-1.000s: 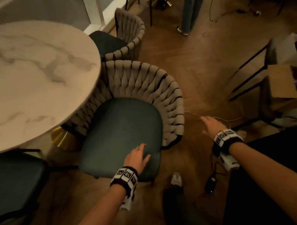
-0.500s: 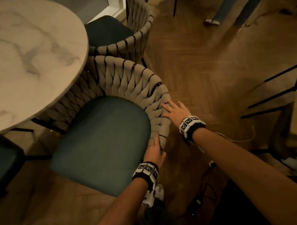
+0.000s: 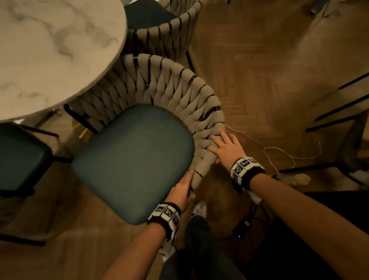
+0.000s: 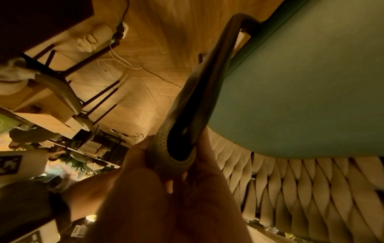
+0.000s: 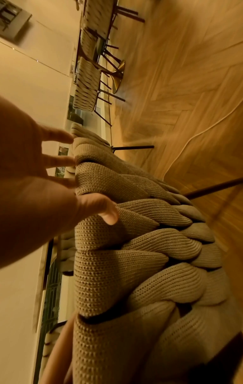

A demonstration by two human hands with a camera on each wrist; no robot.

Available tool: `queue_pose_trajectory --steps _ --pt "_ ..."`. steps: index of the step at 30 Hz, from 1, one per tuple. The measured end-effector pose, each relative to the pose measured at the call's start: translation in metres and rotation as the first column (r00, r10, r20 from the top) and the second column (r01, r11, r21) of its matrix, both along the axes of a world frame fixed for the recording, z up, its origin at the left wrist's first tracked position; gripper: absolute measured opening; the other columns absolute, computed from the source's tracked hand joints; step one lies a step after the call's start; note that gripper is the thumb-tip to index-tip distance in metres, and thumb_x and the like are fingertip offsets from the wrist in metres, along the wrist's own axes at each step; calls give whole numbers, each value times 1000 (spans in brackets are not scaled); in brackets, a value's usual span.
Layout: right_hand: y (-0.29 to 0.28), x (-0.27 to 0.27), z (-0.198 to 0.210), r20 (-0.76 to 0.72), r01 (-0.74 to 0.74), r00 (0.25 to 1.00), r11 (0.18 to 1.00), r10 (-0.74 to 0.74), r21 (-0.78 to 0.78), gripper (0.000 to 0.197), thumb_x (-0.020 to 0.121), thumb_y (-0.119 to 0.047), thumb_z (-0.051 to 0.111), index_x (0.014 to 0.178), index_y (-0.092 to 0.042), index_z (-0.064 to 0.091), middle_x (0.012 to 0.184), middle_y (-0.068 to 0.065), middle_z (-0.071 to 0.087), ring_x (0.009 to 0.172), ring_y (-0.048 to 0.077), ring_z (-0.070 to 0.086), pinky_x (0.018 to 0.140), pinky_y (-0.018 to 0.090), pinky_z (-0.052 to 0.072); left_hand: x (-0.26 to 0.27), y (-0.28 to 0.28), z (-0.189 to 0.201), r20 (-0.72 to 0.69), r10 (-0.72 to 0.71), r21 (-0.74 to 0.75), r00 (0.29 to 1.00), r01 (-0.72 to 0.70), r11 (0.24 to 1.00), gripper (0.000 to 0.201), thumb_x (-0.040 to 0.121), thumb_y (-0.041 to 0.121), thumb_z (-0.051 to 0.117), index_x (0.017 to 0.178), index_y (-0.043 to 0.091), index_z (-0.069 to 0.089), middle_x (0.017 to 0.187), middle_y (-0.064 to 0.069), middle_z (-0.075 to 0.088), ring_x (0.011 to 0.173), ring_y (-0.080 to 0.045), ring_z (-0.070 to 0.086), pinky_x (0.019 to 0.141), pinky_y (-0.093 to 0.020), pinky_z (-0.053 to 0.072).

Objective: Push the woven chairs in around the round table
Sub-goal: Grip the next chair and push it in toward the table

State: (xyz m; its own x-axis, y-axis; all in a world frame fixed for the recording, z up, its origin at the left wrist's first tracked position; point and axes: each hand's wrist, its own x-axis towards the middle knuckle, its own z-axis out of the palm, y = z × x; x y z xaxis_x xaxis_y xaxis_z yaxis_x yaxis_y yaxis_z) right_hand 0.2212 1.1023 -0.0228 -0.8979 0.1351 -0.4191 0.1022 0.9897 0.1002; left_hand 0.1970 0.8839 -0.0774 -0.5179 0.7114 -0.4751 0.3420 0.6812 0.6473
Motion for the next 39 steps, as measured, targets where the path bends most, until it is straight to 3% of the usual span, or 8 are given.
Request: queue_pose_trajectory --steps 4,7,11,18,21,30,34,39 --pt "-47 47 -2 30 -26 999 1000 26 3 51 73 -33 75 119 -28 55 140 11 47 133 42 32 106 60 26 29 -57 9 24 -86 0 996 86 996 83 82 12 63 147 28 14 148 -9 39 128 -30 46 108 -44 39" --pt "-62 76 -3 47 -245 969 969 244 7 51 60 -37 83 105 -35 59 116 4 62 113 35 52 91 56 44 54 -103 9 29 -129 -9 991 129 992 81 82 12 62 146 30 17 150 -5 38 132 -25 43 111 -39 36" --pt "-31 65 15 199 -334 918 940 342 -75 78 70 -45 71 137 -35 32 147 1 35 138 28 24 108 57 23 81 -155 8 56 -167 -40 984 169 985 77 80 17 60 143 36 20 146 -4 43 130 -25 46 109 -36 39" --pt "9 -4 27 242 -424 892 893 382 154 45 94 -17 44 136 -29 37 155 3 22 146 26 0 117 54 7 93 -167 6 -15 -102 -103 995 100 990 63 78 23 63 132 38 34 132 -2 57 119 -23 55 99 -38 47" --pt "15 1 21 206 -449 883 887 422 105 40 94 -21 45 131 -36 43 148 -5 38 146 24 2 117 53 9 92 -167 2 -55 -136 -148 989 126 981 64 78 27 64 134 38 33 134 -2 56 119 -24 55 99 -38 48" --pt "12 58 20 158 -342 932 936 326 81 40 91 -21 50 129 -33 47 143 0 43 144 28 12 119 49 8 65 -184 -2 -129 -315 -239 940 279 930 64 82 30 60 137 42 30 138 2 53 122 -24 54 99 -41 47" --pt "-2 82 17 114 -314 945 948 307 52 44 83 -22 61 125 -28 53 131 6 53 134 31 32 118 50 12 15 -201 8 -170 -339 -264 925 289 920 59 82 28 59 132 48 35 131 5 59 117 -22 57 95 -40 48" --pt "-41 90 -3 48 -243 969 970 242 18 49 66 -35 77 111 -23 61 112 10 63 112 32 53 109 53 28 -52 -216 28 -391 -202 -415 898 25 910 50 87 10 51 130 36 47 136 0 54 124 -26 46 109 -42 31"
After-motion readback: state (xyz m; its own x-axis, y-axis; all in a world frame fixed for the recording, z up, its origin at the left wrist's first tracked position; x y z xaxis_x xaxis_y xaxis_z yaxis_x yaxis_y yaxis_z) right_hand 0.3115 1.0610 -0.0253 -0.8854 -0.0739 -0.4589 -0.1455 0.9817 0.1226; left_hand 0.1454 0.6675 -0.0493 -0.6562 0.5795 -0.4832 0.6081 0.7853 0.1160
